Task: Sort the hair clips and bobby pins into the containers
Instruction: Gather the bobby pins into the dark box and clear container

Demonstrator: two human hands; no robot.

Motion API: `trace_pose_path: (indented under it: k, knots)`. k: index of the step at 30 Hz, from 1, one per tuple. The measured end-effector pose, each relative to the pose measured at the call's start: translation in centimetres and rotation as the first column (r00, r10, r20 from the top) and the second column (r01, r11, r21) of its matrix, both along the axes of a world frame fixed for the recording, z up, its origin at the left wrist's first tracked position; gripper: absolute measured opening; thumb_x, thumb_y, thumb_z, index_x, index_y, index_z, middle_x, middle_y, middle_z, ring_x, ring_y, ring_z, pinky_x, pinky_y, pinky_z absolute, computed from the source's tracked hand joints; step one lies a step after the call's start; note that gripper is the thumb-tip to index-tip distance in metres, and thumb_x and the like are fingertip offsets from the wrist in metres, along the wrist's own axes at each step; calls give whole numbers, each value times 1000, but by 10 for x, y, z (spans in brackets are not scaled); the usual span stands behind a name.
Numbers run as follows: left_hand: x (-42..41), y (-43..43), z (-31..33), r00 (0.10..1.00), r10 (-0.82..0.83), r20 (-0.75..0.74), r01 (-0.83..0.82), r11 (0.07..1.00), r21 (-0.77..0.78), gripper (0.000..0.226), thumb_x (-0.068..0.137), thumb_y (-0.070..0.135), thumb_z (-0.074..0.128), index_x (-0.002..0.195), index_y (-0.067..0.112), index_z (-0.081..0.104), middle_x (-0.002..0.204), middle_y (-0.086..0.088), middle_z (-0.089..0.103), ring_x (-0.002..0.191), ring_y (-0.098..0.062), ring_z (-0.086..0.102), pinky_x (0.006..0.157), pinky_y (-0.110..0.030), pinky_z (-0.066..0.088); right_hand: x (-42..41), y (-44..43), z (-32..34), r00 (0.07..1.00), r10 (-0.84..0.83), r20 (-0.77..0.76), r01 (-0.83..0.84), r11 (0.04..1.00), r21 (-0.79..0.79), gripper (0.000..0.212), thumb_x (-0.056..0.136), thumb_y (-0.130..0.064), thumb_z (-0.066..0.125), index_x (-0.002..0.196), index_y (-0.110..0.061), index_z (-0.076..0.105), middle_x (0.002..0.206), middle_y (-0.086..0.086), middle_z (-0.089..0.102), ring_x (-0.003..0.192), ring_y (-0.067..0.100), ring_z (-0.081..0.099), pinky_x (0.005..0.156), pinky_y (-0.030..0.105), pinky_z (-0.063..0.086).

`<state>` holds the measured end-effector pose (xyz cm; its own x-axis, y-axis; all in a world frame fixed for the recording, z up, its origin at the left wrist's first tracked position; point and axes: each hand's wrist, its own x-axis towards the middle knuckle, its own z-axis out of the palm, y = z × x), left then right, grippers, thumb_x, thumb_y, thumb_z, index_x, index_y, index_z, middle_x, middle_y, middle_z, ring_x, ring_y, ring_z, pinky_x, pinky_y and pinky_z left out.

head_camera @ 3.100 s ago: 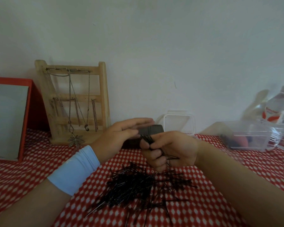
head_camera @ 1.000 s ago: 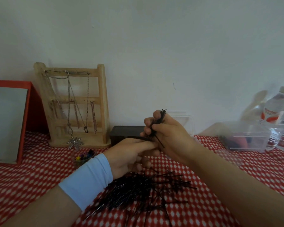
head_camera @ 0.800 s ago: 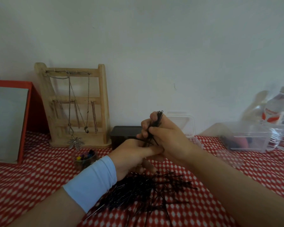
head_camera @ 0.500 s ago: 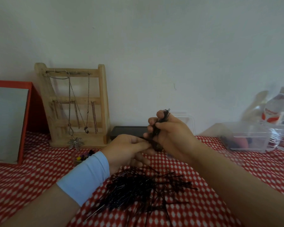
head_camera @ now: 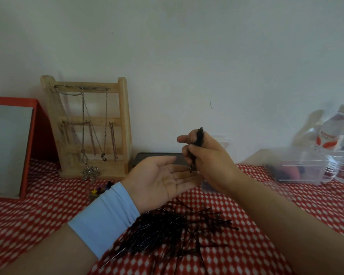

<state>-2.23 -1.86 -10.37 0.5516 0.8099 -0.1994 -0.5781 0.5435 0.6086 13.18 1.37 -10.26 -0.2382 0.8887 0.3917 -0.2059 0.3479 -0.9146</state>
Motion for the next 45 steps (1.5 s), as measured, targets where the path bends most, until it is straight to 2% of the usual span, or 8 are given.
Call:
trace_pose_path:
  k: [11, 20, 27, 32, 36, 40, 42, 45]
  knots:
    - [-5, 4, 0, 997, 16, 75, -13, 999, -38, 56, 91, 16, 45, 125, -28, 40, 126, -46, 48, 123, -53, 46, 110, -56, 31, 4, 6, -2, 990, 142, -6, -142, 989, -39, 30, 100, 10, 29, 94, -15, 45, 71, -2, 52, 66, 16, 46, 72, 30, 38]
    - [-5, 7, -2, 990, 44, 133, -40, 999, -32, 56, 101, 28, 40, 127, -21, 46, 125, -39, 55, 121, -47, 52, 107, -55, 35, 0, 3, -7, 982, 75, 171, -86, 995, 59, 26, 102, 6, 35, 98, -15, 49, 88, -1, 64, 75, 11, 56, 70, 21, 48]
    - [-16, 9, 2, 812, 105, -574, 58, 964, 258, 55, 101, 46, 34, 130, 5, 57, 128, -18, 63, 120, -32, 58, 105, -47, 43, 16, 4, 3, 942, 309, 135, -279, 939, -202, 23, 102, 6, 33, 99, -11, 49, 73, 4, 49, 62, 17, 44, 61, 27, 42]
    - [-9, 8, 24, 718, 546, -432, -5, 624, 782, 42, 96, 43, 45, 134, 27, 54, 139, 11, 55, 129, -2, 49, 110, -27, 38, 29, 4, 9, 878, 443, 184, -369, 869, -330, 22, 100, 4, 37, 99, -11, 53, 78, 6, 51, 66, 18, 47, 64, 30, 41]
    - [11, 12, 28, 499, 663, -558, 350, 434, 830, 36, 105, 29, 37, 133, 28, 59, 116, 16, 65, 115, 2, 57, 108, -17, 37, 35, 4, 16, 879, 416, 233, -312, 871, -379, 20, 101, 4, 36, 101, -8, 51, 78, 7, 52, 62, 17, 47, 60, 29, 40]
    - [22, 28, 39, 529, 646, -551, 398, 385, 833, 39, 106, 22, 34, 141, 19, 49, 136, 9, 58, 125, 6, 50, 111, -18, 33, 57, 13, 24, 887, 333, 319, -208, 906, -369, 22, 101, 4, 38, 100, -11, 54, 75, 5, 52, 60, 14, 45, 55, 25, 38]
    - [29, 39, 42, 527, 648, -550, 382, 398, 834, 38, 106, 22, 33, 141, 19, 48, 137, 8, 58, 124, 7, 51, 110, -18, 35, 72, 23, 26, 818, 162, 553, -39, 973, -228, 23, 99, 3, 42, 99, -14, 57, 74, 3, 53, 61, 14, 48, 55, 26, 42]
    - [41, 55, 40, 423, 724, -545, 418, 378, 826, 36, 105, 23, 37, 136, 21, 54, 134, 9, 60, 123, 1, 53, 113, -27, 36, 92, 38, 24, 468, -148, 871, 133, 986, 96, 32, 97, -2, 45, 91, -31, 58, 89, -1, 60, 79, 21, 58, 74, 34, 50]
